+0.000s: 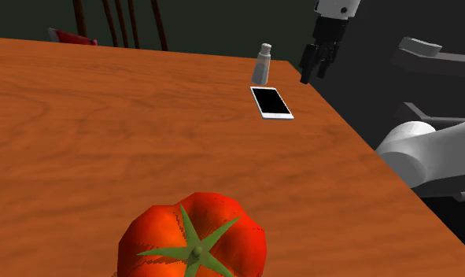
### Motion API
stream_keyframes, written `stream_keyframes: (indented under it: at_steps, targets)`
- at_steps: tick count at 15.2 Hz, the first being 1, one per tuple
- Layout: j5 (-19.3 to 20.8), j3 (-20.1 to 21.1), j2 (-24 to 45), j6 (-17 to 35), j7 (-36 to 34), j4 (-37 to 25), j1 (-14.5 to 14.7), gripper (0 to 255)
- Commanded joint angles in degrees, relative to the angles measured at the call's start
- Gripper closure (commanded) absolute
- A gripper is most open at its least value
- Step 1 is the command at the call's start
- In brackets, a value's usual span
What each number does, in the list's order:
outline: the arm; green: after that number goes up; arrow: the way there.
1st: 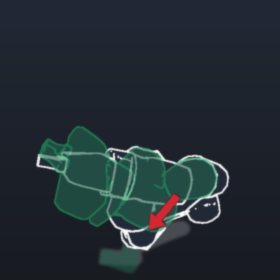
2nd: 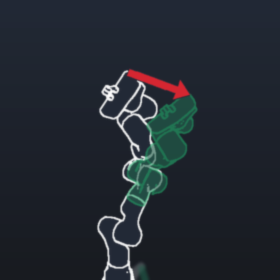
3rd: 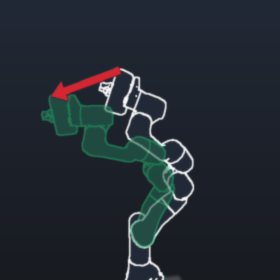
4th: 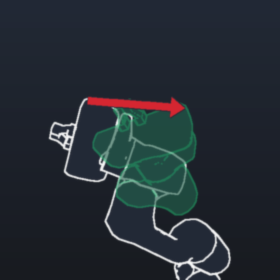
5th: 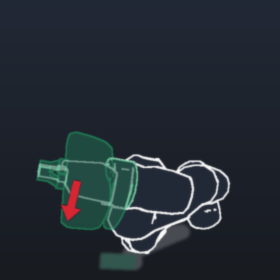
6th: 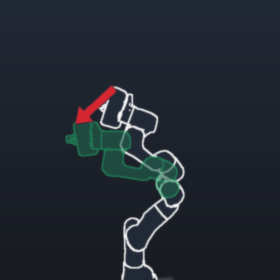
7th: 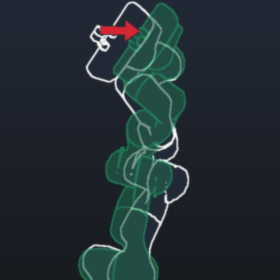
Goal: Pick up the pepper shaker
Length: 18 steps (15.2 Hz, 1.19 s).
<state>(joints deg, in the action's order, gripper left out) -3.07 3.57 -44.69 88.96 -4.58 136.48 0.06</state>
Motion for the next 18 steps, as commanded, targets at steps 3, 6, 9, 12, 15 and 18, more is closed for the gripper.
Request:
stream_keyframes:
  at_steps: [3, 6, 9, 12, 15, 18]
  targets:
    - [-0.2, 1.8, 3.5, 0.1, -1.6, -3.9, 0.3, 0]
    - [-0.1, 4.6, 8.7, -0.1, -4.1, -10.2, 0.6, 0]
    - [0.5, 7.3, 14.1, -0.8, -6.6, -17.0, 0.7, 0]
    - [1.8, 10.0, 19.8, -2.0, -9.4, -24.4, 0.7, 0]
    - [3.5, 12.7, 25.3, -3.7, -12.1, -31.9, 0.9, 0]
    - [3.3, 12.6, 24.6, -1.3, -12.1, -28.9, 1.0, 0]
